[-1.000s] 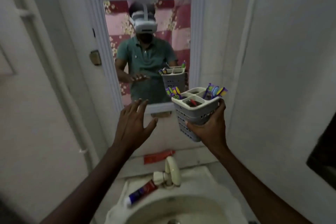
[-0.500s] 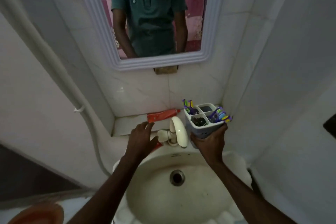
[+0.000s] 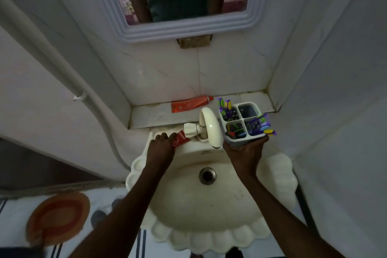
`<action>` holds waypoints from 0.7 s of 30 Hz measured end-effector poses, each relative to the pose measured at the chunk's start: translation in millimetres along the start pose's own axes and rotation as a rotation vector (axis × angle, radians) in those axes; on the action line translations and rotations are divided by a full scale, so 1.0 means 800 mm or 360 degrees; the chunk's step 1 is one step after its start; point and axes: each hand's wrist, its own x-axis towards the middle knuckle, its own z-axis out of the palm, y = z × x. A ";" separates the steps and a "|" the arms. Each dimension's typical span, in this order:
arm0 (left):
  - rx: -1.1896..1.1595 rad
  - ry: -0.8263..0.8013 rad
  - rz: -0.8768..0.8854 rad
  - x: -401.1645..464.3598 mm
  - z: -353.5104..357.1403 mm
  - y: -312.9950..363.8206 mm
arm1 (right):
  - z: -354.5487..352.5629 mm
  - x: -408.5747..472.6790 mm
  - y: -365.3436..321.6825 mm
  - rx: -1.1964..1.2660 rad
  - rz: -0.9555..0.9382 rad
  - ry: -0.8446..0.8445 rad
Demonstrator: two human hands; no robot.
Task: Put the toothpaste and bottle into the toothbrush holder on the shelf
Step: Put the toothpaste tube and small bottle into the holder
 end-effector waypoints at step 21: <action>-0.1048 0.0044 0.0313 0.026 -0.247 0.086 | 0.008 -0.003 0.006 0.0064 0.0045 -0.0048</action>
